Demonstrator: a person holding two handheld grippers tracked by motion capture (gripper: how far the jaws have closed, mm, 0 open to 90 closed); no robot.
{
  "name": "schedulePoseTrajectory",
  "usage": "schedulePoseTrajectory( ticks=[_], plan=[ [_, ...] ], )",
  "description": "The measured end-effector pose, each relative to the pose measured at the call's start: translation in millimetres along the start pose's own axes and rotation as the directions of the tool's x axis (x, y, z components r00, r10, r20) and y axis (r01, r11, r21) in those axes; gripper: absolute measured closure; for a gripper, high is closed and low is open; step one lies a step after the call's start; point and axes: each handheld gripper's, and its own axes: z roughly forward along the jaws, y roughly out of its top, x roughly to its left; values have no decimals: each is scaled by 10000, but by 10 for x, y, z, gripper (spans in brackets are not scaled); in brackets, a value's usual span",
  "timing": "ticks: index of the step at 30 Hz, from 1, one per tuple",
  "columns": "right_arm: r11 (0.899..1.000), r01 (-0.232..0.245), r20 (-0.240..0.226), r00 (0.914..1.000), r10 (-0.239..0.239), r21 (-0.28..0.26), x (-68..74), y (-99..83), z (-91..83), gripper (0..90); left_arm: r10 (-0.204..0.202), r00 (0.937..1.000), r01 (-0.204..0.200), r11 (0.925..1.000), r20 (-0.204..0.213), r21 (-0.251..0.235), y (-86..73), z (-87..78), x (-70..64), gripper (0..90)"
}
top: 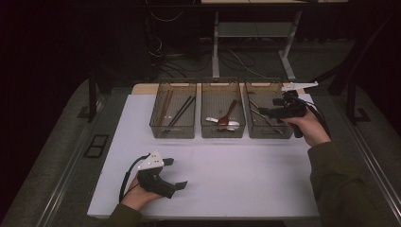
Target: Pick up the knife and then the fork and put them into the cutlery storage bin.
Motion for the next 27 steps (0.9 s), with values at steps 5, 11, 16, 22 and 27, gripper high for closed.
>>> schedulePoseTrajectory(
  ticks=[5,11,16,22,27],
  plan=[
    [9995,199,-309,9993,-206,-245,104,-121,-139,179,4,10000,-4,10000,-32,8,-2,-19,8,0],
    [9974,435,-599,9971,-470,-578,246,-269,-315,179,-78,10000,78,10000,-53,-60,-8,-46,17,0],
    [9960,598,-693,9955,-644,-666,350,-418,-406,179,-79,10000,79,9999,-30,-76,-9,-45,2,0],
    [9948,596,-795,9946,-662,-822,439,-622,-500,179,-95,9999,95,9999,-48,-54,-10,-46,-4,0],
    [9935,561,-803,9947,-642,-993,500,-813,-558,179,-82,10000,81,9999,-44,-83,-10,-57,-5,0]
  ],
)
